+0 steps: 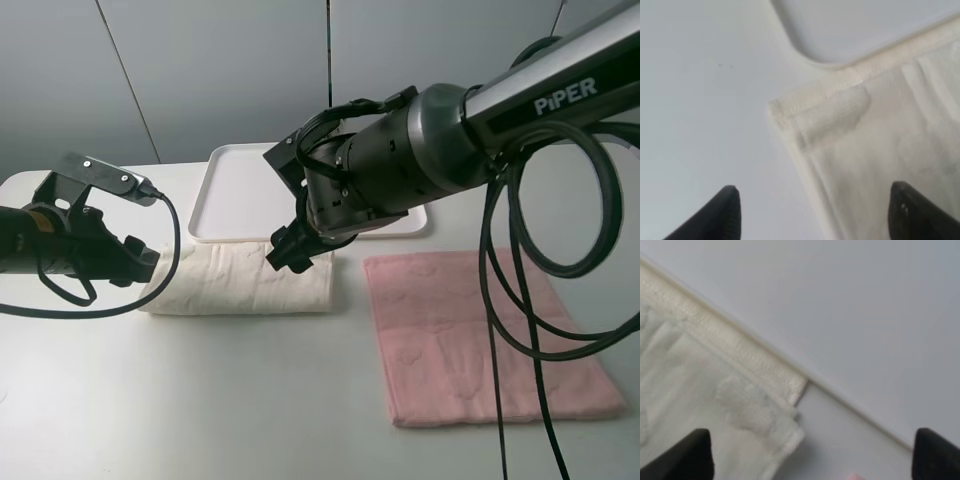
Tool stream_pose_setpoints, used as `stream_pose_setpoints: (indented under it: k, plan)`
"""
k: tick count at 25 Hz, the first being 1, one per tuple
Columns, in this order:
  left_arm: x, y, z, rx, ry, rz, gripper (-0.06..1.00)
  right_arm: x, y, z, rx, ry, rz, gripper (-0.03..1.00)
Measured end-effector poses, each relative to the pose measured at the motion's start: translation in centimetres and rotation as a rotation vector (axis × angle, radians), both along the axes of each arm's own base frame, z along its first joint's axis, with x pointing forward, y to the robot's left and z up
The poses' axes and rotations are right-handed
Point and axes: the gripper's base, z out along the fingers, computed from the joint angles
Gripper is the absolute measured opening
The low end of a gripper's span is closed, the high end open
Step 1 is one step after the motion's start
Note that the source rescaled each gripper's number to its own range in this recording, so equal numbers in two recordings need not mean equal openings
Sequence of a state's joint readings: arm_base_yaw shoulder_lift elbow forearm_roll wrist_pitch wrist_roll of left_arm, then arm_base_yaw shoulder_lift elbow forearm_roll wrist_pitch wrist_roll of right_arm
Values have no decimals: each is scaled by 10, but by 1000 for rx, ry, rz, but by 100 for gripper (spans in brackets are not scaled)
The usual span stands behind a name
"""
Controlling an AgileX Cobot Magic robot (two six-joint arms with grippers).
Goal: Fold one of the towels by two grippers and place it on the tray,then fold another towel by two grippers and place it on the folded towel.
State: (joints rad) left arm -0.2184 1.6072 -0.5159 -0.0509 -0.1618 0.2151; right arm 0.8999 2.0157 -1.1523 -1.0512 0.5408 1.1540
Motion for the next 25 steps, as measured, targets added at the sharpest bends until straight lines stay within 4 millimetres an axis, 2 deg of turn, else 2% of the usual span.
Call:
stream_pose_setpoints:
  k: [3, 8, 13, 18, 22, 25]
  plan:
    - [9, 11, -1, -31, 90, 104, 79, 2, -2, -1, 36, 85, -43, 99]
    - [32, 27, -10, -79, 318, 234, 84, 19, -14, 5, 108, 263, -97, 100]
    - [53, 24, -15, -117, 416, 281, 84, 16, -17, 6, 65, 369, -56, 100]
    - [73, 20, -10, -140, 444, 286, 84, 9, -14, 5, 101, 469, -35, 100]
    - [83, 19, -12, -153, 476, 308, 84, 6, -11, 4, 122, 497, -23, 100]
    - [85, 18, -21, -148, 518, 316, 84, 6, -11, 4, 117, 498, -13, 100]
